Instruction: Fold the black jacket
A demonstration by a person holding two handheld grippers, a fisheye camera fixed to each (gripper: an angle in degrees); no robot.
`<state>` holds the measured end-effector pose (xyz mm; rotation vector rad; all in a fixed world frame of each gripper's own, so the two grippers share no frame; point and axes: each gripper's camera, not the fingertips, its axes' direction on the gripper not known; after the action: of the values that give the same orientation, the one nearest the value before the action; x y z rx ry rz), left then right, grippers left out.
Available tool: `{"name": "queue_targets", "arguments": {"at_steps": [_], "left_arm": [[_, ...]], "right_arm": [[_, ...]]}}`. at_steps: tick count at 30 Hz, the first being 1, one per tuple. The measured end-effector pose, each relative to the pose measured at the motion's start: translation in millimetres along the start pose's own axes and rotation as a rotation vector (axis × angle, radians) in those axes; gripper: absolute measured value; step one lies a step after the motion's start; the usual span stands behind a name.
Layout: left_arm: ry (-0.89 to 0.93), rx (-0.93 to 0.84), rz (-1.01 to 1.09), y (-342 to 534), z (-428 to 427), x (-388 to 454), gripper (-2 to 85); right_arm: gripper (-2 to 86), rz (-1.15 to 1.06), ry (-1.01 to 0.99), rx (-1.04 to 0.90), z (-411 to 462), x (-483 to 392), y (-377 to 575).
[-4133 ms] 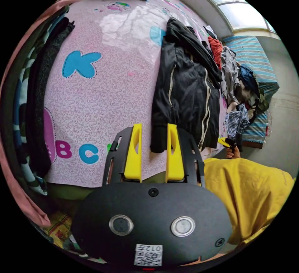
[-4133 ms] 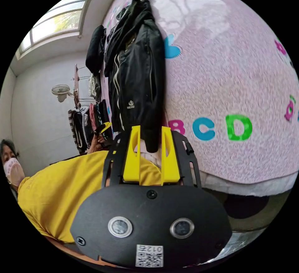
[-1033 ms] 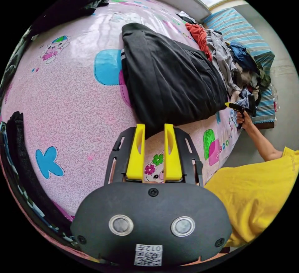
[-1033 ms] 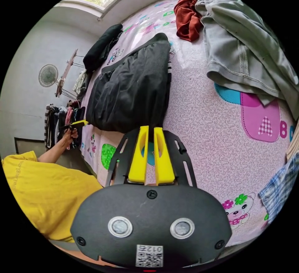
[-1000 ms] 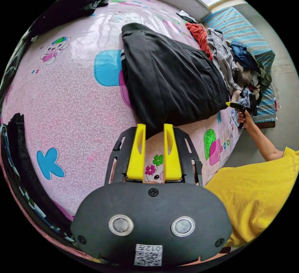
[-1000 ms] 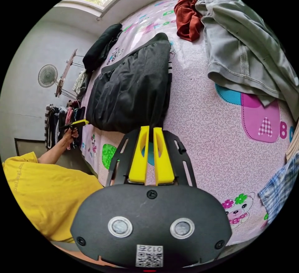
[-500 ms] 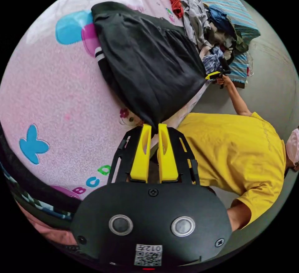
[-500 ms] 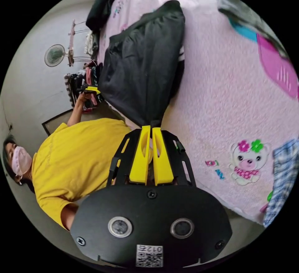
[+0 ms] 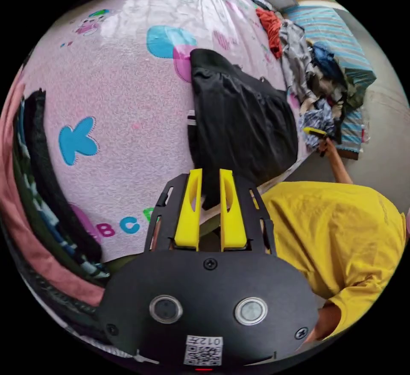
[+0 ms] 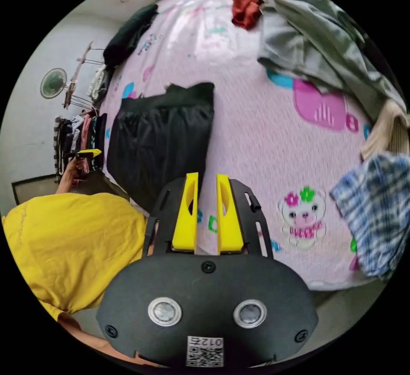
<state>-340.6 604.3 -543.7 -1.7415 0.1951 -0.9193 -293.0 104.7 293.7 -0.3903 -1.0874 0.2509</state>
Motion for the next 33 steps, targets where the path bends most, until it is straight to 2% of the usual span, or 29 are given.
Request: {"name": "queue_targets", "arguments": {"at_steps": [1,2,4,6,8,10,13,16,19,21,24,26,28,30,32,33], "left_arm": [[-0.108,0.020,0.006,-11,-18,10,5.9],[-0.140,0.034,0.028,-18,-27,17,5.9],[-0.158,0.123,0.152,-56,-56,51,5.9],[-0.143,0.141,0.287,-94,-65,85,6.4],[-0.228,0.122,0.395,-133,-65,121,7.4],[-0.310,0.062,0.531,-180,-59,160,8.9],[-0.321,-0.064,0.679,-222,-48,190,10.4],[-0.295,-0.214,0.740,-246,-38,201,11.0],[-0.267,-0.245,0.740,-253,-48,206,9.5],[-0.258,-0.229,0.746,-249,-62,210,6.7],[-0.265,-0.154,0.782,-231,-95,222,3.2],[-0.256,-0.102,0.820,-213,-117,231,2.0],[-0.238,-0.045,0.872,-185,-146,243,1.1],[-0.242,-0.013,0.899,-165,-164,253,0.8],[-0.278,0.002,0.921,-148,-178,264,0.6],[-0.304,0.012,0.944,-136,-186,273,0.5]], "right_arm": [[6.8,-0.065,0.003,0.029,5,-15,-21],[6.8,-0.131,0.014,0.042,14,-30,-43],[6.8,-0.227,0.010,0.041,32,-55,-78],[6.8,-0.293,-0.027,0.007,54,-76,-113],[7.0,-0.344,-0.052,-0.030,81,-97,-155],[7.2,-0.340,-0.071,-0.075,98,-103,-182],[7.9,-0.359,-0.032,-0.074,108,-106,-207],[9.1,-0.412,0.024,-0.149,119,-104,-221],[7.8,-0.448,0.050,-0.248,133,-99,-230],[2.4,-0.466,0.104,-0.259,135,-98,-234],[0.9,-0.553,-0.070,-0.224,114,-104,-237],[0.6,-0.631,-0.299,-0.293,99,-106,-240],[0.7,-0.611,-0.319,-0.350,98,-103,-249],[1.2,-0.559,-0.248,-0.257,86,-97,-265],[2.4,-0.447,-0.401,-0.089,66,-85,-298],[3.0,-0.419,-0.431,-0.073,65,-85,-307]]}}
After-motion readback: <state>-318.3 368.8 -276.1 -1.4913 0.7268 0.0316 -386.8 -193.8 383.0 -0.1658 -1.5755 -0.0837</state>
